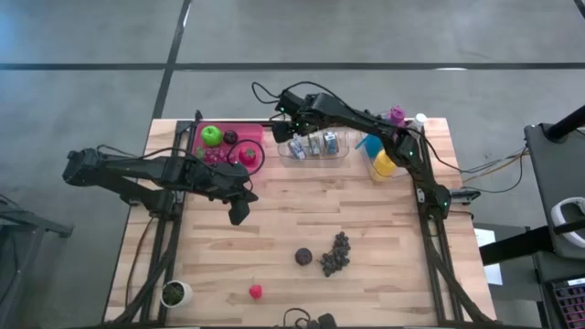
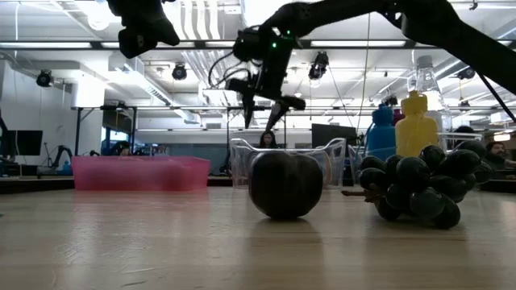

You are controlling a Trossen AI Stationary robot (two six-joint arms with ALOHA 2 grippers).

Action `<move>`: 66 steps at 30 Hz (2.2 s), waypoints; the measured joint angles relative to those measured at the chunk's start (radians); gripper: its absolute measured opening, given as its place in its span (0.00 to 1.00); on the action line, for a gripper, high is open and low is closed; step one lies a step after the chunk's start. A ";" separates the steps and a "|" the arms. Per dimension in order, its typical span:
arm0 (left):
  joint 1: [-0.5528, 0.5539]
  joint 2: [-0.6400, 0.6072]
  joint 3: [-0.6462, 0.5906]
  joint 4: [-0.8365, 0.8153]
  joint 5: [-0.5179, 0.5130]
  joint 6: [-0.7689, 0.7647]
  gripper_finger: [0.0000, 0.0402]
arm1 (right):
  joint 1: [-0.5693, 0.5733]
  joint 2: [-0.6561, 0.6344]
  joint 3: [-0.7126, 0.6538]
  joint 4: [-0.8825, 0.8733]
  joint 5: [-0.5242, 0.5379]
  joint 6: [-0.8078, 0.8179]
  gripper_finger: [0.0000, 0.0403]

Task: Pick & Place Food Item
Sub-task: Put the red strawberry into the red transparent bin

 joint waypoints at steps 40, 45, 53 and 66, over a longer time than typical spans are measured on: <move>0.000 0.016 -0.001 -0.003 0.176 0.032 0.37 | 0.618 -0.490 0.065 -0.339 0.502 -0.210 0.57; -0.040 0.016 -0.001 0.000 0.226 0.103 0.47 | 0.640 -0.509 0.065 -0.436 0.552 -0.159 0.56; -0.200 0.046 0.000 0.021 0.219 0.121 0.48 | 0.640 -0.554 0.050 -0.446 0.551 -0.199 0.56; -0.367 0.272 0.000 0.039 0.213 0.155 0.37 | 0.651 -0.731 -0.119 -0.431 0.525 -0.176 0.56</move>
